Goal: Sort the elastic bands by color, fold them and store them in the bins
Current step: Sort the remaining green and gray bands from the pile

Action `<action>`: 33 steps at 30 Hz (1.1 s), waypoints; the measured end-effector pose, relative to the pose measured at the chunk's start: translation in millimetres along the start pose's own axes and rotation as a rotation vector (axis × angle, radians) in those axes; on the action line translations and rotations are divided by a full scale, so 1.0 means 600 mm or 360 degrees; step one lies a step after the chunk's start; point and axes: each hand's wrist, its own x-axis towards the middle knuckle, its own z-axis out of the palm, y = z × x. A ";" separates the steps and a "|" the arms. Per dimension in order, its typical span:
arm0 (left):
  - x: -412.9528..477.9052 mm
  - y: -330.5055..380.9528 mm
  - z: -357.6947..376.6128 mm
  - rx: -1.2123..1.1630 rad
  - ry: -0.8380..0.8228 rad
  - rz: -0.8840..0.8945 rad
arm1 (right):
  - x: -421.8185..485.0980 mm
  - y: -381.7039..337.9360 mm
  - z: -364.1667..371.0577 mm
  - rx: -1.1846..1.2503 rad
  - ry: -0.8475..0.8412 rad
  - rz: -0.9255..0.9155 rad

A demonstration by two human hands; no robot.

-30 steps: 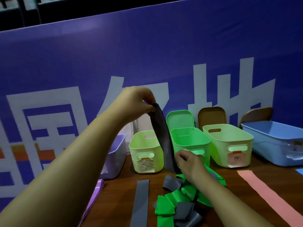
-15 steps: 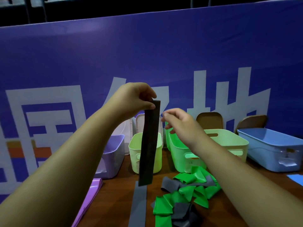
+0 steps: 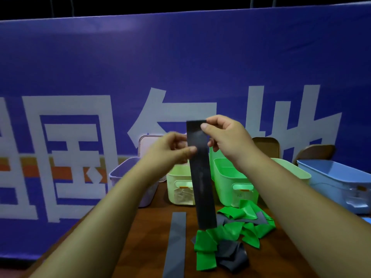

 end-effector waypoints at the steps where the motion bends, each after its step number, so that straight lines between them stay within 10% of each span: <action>1: -0.019 -0.026 0.013 0.0002 -0.0100 -0.0083 | -0.001 -0.001 0.001 0.0018 0.0005 0.0001; 18: -0.277 -0.178 0.081 -0.0897 -0.0087 -0.0771 | -0.031 0.157 0.085 -0.0172 0.0104 0.0489; 33: -0.363 -0.191 0.082 -0.0036 0.0094 -0.1034 | -0.116 0.300 0.189 -0.0936 -0.0397 0.0639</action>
